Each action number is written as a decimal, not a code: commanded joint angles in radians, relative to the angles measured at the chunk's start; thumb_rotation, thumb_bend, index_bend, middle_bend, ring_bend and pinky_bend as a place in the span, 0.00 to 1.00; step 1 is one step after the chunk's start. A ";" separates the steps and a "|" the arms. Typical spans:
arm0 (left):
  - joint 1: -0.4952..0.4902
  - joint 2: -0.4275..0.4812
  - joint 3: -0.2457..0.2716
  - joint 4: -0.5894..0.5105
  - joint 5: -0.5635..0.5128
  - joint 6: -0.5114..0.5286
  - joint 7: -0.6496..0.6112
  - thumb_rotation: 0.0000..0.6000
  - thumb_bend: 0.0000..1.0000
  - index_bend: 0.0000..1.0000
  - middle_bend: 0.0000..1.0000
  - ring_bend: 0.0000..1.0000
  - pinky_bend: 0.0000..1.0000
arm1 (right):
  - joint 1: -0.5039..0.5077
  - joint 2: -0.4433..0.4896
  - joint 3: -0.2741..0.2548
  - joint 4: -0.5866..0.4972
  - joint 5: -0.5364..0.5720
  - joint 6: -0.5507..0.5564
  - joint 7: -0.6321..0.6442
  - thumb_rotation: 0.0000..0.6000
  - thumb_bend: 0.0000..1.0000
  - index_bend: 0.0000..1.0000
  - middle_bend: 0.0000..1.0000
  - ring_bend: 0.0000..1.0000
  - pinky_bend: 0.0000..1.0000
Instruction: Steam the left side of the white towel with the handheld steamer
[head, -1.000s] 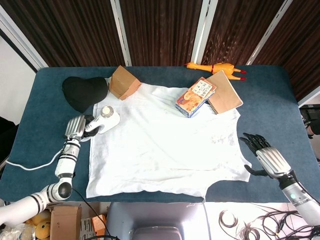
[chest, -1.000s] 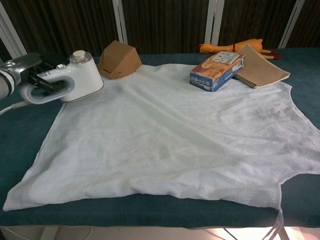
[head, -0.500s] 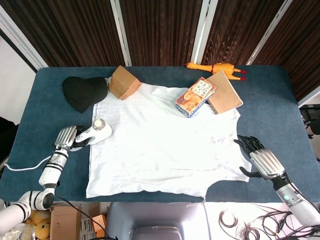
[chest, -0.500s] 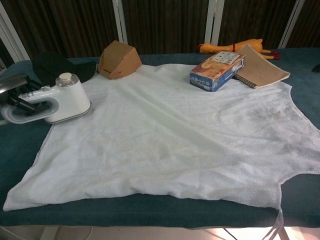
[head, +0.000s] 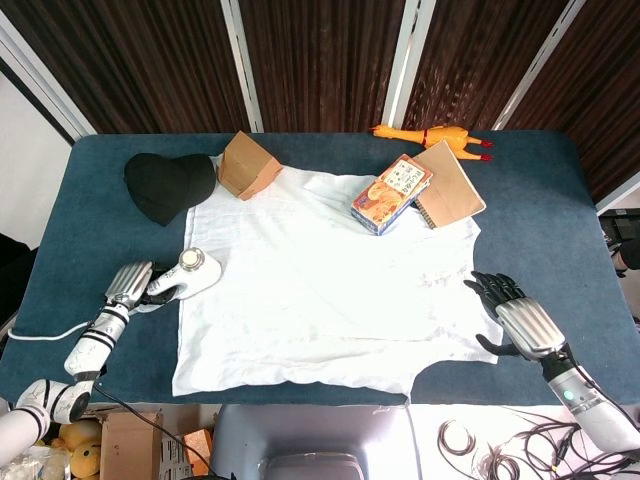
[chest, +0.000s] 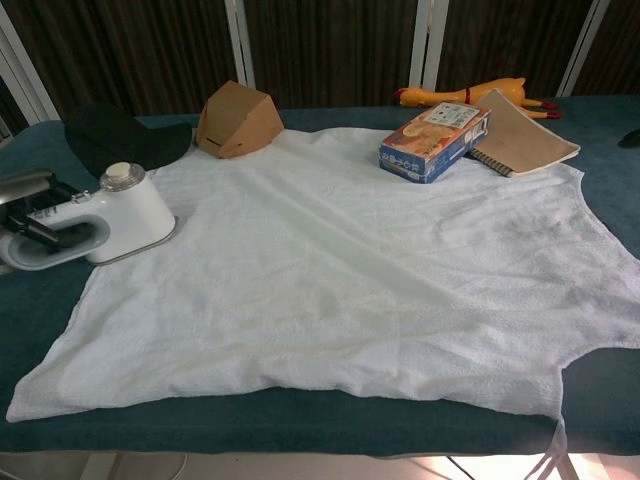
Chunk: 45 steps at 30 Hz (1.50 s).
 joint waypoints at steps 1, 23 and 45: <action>0.006 -0.001 0.000 0.007 0.007 0.032 0.001 1.00 0.10 0.18 0.25 0.20 0.49 | -0.001 0.001 0.000 0.000 0.000 0.001 0.001 1.00 0.27 0.00 0.00 0.00 0.00; 0.240 0.417 0.102 -0.548 0.140 0.441 0.324 1.00 0.00 0.06 0.08 0.01 0.22 | -0.115 0.037 -0.030 -0.054 -0.016 0.157 -0.146 1.00 0.27 0.00 0.00 0.00 0.00; 0.553 0.311 0.209 -0.537 0.279 0.837 0.555 1.00 0.00 0.00 0.03 0.00 0.14 | -0.299 0.014 -0.019 -0.167 0.099 0.294 -0.394 1.00 0.27 0.00 0.00 0.00 0.00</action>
